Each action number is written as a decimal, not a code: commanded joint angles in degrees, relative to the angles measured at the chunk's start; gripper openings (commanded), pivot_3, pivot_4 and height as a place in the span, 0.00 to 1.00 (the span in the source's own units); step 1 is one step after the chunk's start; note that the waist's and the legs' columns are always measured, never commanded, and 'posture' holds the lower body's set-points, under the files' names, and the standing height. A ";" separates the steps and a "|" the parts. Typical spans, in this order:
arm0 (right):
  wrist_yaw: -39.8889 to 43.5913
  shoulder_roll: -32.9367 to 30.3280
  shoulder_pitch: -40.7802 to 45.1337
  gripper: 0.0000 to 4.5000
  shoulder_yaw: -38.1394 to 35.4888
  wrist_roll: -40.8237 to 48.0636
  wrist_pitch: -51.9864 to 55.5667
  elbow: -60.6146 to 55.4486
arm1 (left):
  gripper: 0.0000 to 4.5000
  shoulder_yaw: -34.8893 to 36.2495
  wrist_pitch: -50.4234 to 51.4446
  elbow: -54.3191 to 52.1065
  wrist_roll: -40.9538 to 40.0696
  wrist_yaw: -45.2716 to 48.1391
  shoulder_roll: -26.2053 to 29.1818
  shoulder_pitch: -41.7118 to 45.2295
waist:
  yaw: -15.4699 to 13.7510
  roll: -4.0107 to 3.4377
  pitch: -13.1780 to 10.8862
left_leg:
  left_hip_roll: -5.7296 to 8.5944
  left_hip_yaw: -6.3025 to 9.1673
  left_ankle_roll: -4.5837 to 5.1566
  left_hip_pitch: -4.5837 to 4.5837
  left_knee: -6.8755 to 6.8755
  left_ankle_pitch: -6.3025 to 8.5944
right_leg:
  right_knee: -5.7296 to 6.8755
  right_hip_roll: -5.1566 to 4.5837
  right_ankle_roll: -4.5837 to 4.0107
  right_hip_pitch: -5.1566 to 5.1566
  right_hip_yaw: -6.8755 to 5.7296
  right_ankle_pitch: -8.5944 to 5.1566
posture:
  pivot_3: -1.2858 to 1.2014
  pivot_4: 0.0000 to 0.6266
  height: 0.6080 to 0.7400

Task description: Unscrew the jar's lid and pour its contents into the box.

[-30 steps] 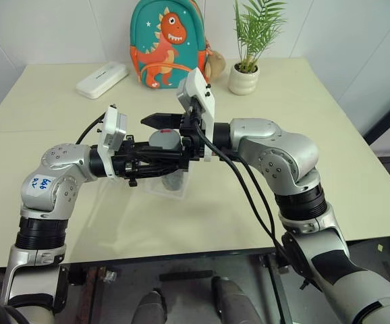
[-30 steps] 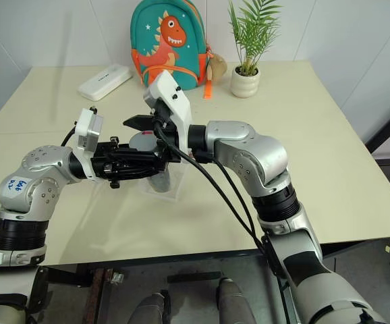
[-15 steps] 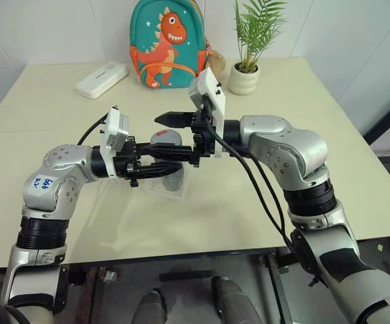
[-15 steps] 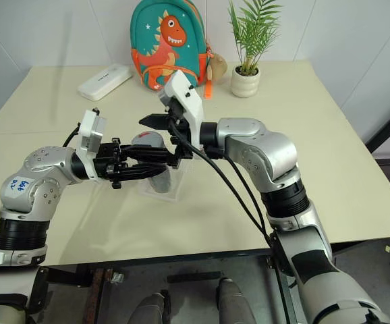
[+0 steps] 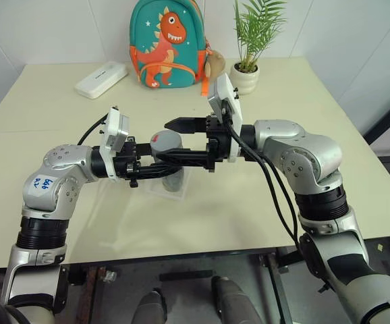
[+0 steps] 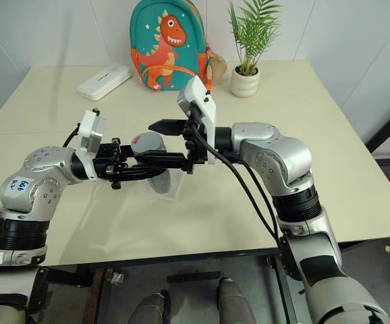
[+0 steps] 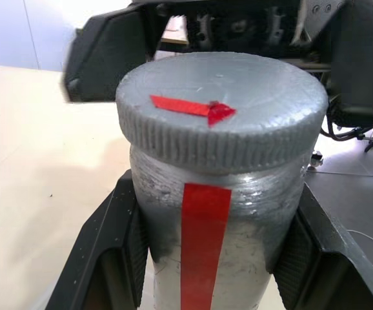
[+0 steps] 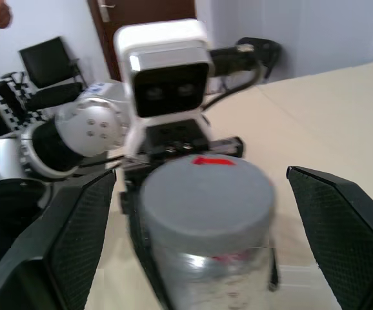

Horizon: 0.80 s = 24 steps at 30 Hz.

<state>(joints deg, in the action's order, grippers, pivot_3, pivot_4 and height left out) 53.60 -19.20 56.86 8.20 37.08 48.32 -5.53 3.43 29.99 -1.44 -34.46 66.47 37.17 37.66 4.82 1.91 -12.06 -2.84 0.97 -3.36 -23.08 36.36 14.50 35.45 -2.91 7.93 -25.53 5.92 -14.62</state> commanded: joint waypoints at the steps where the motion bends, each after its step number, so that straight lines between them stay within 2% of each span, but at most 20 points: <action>1: 0.58 -0.21 0.09 0.99 -1.65 2.12 0.44 -2.82 | 0.48 1.49 -0.54 -2.17 -0.98 0.47 0.88 -0.02 | -0.02 0.00 0.00 | 0.00 0.00 0.00 0.00 0.00 0.00 | 0.00 0.00 0.00 0.00 0.00 0.00 | 0.52 0.24 1.00; 14: -1.87 1.92 1.10 0.99 -0.37 0.29 -0.05 -0.58 | 0.48 1.42 -0.35 -2.35 -1.02 0.51 0.82 -0.15 | -0.01 0.00 0.00 | 0.00 0.00 0.00 0.00 0.01 0.00 | 0.00 0.00 0.00 0.00 0.00 0.00 | 0.52 0.24 1.00; 17: -2.18 2.49 1.46 0.87 -0.30 0.01 -0.28 0.08 | 0.48 1.38 -0.30 -2.30 -1.00 0.58 0.87 -0.08 | 0.02 0.00 0.00 | 0.00 0.00 0.00 0.00 0.00 0.00 | 0.00 0.00 0.00 0.00 0.00 0.00 | 0.52 0.24 1.00; 21: -3.18 3.54 1.93 0.57 -1.11 0.96 0.28 -0.40 | 0.48 1.41 -0.21 -2.32 -0.98 0.62 0.99 -0.13 | 0.00 0.00 0.00 | 0.00 0.00 0.00 0.00 0.00 0.00 | -0.01 0.00 -0.01 0.00 0.00 0.00 | 0.52 0.24 1.00; 24: -4.96 4.68 2.26 0.57 -3.40 2.72 1.21 0.05 | 0.48 1.50 -0.18 -2.39 -0.89 0.66 1.16 -0.27 | 0.00 0.00 0.00 | 0.00 0.00 0.00 0.00 -0.01 0.00 | -0.01 0.00 0.00 0.00 0.00 0.00 | 0.52 0.24 1.00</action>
<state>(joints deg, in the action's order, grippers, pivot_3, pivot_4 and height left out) 49.48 -15.46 57.19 7.82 37.39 49.46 -4.04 4.06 29.97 -1.85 -34.67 67.05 37.52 37.51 4.83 1.91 -12.06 -2.84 0.97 -3.36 -23.08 36.35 14.50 35.44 -2.91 7.92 -25.53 5.92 -14.62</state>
